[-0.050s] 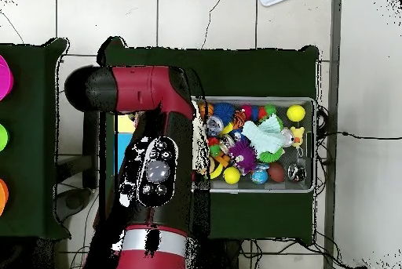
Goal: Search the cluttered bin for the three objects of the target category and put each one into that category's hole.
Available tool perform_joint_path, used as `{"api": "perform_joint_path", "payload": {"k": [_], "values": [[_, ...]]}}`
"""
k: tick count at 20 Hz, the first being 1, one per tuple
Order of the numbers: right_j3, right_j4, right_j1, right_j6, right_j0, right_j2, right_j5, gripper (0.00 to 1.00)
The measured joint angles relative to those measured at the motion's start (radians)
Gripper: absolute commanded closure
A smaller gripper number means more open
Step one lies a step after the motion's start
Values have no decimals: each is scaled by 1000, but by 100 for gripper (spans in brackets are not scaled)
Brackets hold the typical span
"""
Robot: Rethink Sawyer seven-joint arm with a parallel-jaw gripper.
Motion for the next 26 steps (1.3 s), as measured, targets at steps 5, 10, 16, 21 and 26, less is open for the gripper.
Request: {"api": "perform_joint_path", "payload": {"k": [5, 10, 16, 21, 26], "values": [[14, 0, -5, 0, 2, 0, 0, 100], [48, 0, -20, 0, 2, 0, -1, 100], [88, 0, -37, 0, 2, 0, -20, 100], [105, 0, -36, 0, 10, 0, -44, 100], [119, 0, -34, 0, 31, 0, -61, 100]]}}
